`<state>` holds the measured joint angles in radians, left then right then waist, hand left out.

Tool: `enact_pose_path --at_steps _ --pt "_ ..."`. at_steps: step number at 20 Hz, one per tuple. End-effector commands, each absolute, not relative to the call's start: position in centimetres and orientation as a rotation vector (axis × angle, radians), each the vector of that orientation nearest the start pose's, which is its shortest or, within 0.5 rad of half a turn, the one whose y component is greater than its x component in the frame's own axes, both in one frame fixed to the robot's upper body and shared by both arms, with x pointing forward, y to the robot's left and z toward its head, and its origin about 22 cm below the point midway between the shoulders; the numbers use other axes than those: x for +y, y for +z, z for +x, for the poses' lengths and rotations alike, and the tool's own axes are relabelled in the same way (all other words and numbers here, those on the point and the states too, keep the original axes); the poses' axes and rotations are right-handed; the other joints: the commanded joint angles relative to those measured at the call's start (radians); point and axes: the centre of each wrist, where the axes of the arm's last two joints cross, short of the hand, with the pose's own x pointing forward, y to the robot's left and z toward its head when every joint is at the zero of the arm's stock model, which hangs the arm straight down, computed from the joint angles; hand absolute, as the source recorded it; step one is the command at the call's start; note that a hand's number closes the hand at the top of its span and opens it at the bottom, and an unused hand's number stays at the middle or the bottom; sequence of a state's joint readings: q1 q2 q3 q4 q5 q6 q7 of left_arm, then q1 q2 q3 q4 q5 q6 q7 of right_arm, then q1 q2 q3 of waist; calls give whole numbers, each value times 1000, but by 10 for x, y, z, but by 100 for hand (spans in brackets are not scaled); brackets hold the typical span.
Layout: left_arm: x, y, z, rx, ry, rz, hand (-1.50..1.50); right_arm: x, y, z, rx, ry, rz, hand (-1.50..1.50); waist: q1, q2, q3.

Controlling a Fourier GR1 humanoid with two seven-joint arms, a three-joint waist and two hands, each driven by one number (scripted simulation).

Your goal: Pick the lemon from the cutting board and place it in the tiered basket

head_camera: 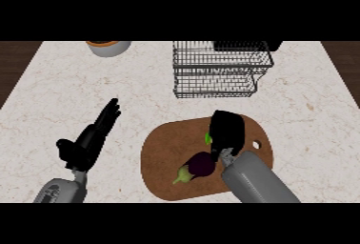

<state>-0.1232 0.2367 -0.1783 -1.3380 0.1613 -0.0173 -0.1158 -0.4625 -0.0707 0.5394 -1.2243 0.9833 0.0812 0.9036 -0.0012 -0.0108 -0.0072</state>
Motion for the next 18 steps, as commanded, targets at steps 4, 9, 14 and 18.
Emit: enact_pose_path --at_steps 4,9,14,18 --pt "237 -18 259 -1528 -223 -83 0 -189 26 314 -962 1087 -1071 150 -5 10 8" --pt "242 -23 256 -1518 -220 -66 0 -338 76 329 -1052 1090 -1087 150 -20 20 13" --pt "237 -14 268 -1544 -221 -60 0 -401 111 330 -1362 861 -869 150 -17 17 13" --pt "233 -18 265 -1524 -215 -89 0 -419 151 342 -1571 735 -725 150 7 14 10"
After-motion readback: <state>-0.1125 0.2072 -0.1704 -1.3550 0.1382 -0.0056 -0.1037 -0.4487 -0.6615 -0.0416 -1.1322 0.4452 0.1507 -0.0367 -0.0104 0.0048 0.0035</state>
